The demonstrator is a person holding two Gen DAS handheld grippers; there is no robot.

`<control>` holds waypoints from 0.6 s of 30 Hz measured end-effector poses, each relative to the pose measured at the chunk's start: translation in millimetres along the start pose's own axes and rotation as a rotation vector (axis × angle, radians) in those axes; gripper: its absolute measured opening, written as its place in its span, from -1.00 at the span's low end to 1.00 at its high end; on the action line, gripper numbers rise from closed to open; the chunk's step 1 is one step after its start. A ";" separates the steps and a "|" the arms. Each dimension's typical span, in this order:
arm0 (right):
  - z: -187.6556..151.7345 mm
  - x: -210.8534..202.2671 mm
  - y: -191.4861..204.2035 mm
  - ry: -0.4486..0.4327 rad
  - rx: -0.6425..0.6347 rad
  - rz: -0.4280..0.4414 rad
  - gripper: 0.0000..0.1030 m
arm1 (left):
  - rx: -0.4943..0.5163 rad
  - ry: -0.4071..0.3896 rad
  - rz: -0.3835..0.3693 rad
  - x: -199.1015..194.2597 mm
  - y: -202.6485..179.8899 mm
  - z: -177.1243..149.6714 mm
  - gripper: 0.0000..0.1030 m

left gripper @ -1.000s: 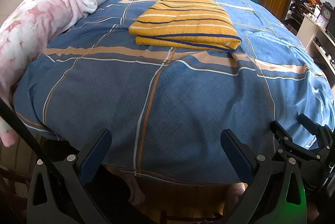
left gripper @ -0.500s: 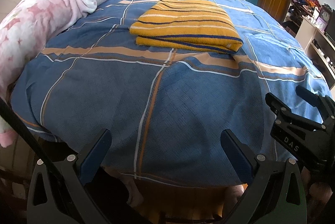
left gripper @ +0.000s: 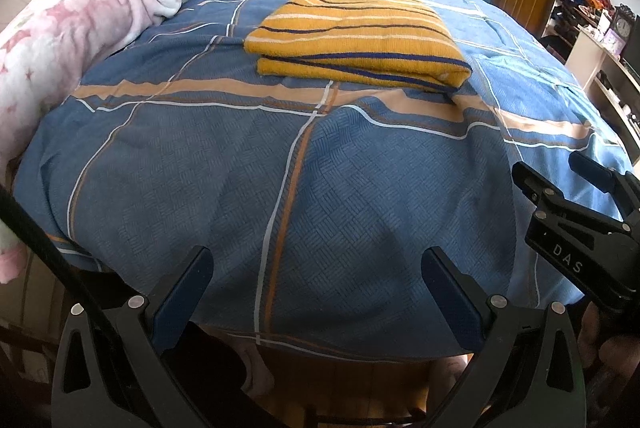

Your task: Fold small clothes

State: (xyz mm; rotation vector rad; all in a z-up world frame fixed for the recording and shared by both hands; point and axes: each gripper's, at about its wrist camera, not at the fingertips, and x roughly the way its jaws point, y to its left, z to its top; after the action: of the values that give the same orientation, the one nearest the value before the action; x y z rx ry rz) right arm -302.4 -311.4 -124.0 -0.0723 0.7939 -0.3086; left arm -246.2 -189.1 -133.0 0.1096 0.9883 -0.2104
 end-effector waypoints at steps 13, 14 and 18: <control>-1.4 0.8 -0.9 0.006 0.010 0.006 0.59 | -0.006 0.009 0.000 1.3 1.5 -2.1 1.00; -1.6 1.0 -0.7 0.007 0.011 0.006 0.59 | -0.007 0.010 -0.001 1.7 1.8 -2.3 1.00; -2.7 -0.2 -0.6 0.006 0.013 0.007 0.59 | -0.005 0.016 -0.002 3.2 1.8 -3.2 1.00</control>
State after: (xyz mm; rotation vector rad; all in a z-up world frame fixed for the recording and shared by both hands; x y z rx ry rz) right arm -304.6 -311.8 -125.7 -0.0565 0.7977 -0.3072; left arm -246.7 -187.1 -137.4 0.1058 1.0052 -0.2090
